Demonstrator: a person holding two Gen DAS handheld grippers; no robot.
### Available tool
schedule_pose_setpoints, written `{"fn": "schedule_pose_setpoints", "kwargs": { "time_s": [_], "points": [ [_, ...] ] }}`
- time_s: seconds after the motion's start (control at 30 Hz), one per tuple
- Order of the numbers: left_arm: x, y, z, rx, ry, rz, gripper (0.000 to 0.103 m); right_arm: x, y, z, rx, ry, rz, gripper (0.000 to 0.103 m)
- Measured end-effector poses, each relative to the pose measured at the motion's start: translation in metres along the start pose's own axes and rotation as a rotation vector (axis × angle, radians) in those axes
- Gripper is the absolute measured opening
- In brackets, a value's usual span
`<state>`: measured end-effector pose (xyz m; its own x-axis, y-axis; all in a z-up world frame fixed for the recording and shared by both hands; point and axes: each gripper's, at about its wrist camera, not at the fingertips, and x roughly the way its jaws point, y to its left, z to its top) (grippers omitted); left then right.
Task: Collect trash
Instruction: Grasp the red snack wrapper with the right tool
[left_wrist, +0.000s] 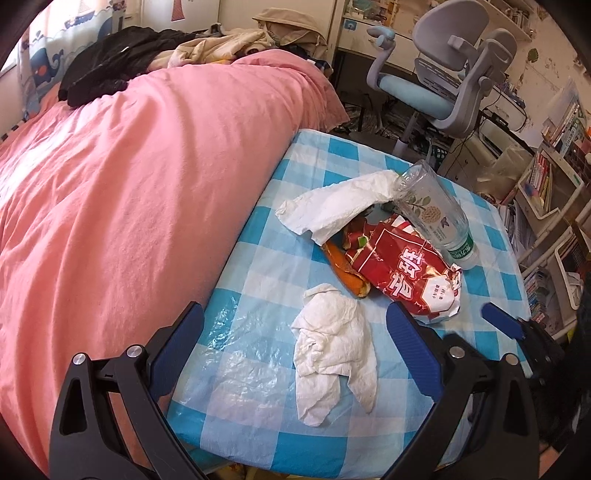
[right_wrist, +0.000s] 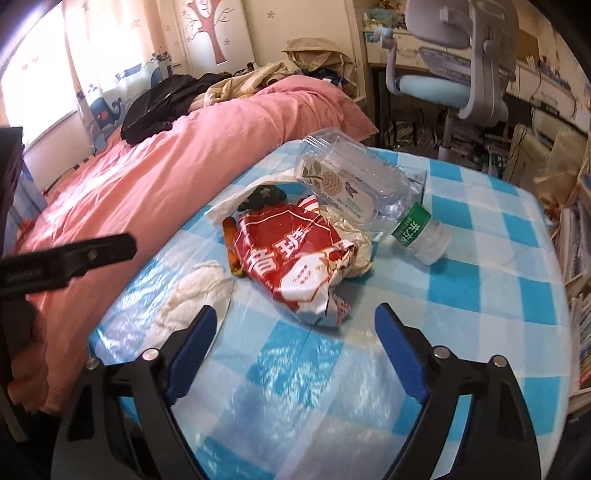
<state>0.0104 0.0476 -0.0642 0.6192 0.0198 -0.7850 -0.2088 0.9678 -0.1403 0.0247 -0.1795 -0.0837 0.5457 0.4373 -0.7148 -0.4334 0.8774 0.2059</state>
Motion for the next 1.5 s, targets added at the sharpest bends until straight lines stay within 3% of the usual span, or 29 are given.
{"fn": "schedule_pose_setpoints", "kwargs": {
  "time_s": [0.3, 0.4, 0.43, 0.63, 0.8, 1.03, 1.27, 1.33, 1.43, 1.5],
  "points": [
    [-0.002, -0.011, 0.006, 0.030, -0.010, -0.011, 0.095, 0.016, -0.016, 0.006, 0.087, 0.019, 0.098, 0.060],
    [-0.004, -0.013, 0.009, 0.038, -0.020, -0.015, 0.095, 0.023, -0.018, 0.006, 0.105, 0.041, 0.129, 0.042],
    [-0.005, -0.013, 0.009, 0.038, -0.021, -0.016, 0.095, 0.025, -0.018, 0.006, 0.109, 0.046, 0.144, 0.028],
    [-0.009, -0.009, 0.010, 0.028, -0.023, -0.024, 0.095, 0.009, -0.002, 0.003, 0.039, 0.047, 0.181, 0.014],
    [-0.013, -0.006, 0.007, 0.030, -0.024, -0.032, 0.095, -0.014, -0.006, -0.012, 0.027, 0.075, 0.152, 0.014],
    [-0.013, -0.008, 0.001, 0.043, -0.014, -0.035, 0.095, -0.050, -0.039, -0.041, 0.108, 0.132, 0.076, 0.013],
    [-0.004, -0.012, -0.009, 0.077, 0.018, -0.011, 0.095, -0.060, -0.052, -0.060, 0.160, 0.191, 0.074, 0.016],
    [-0.003, -0.013, -0.010, 0.087, 0.021, -0.006, 0.095, -0.058, -0.050, -0.062, 0.152, 0.200, 0.067, 0.026],
    [-0.002, -0.010, -0.009, 0.084, 0.022, 0.000, 0.095, -0.059, -0.047, -0.061, 0.121, 0.188, 0.025, 0.058],
    [0.001, -0.008, -0.008, 0.074, 0.026, 0.003, 0.095, -0.063, -0.047, -0.060, 0.088, 0.166, -0.016, 0.062]
  ]
}}
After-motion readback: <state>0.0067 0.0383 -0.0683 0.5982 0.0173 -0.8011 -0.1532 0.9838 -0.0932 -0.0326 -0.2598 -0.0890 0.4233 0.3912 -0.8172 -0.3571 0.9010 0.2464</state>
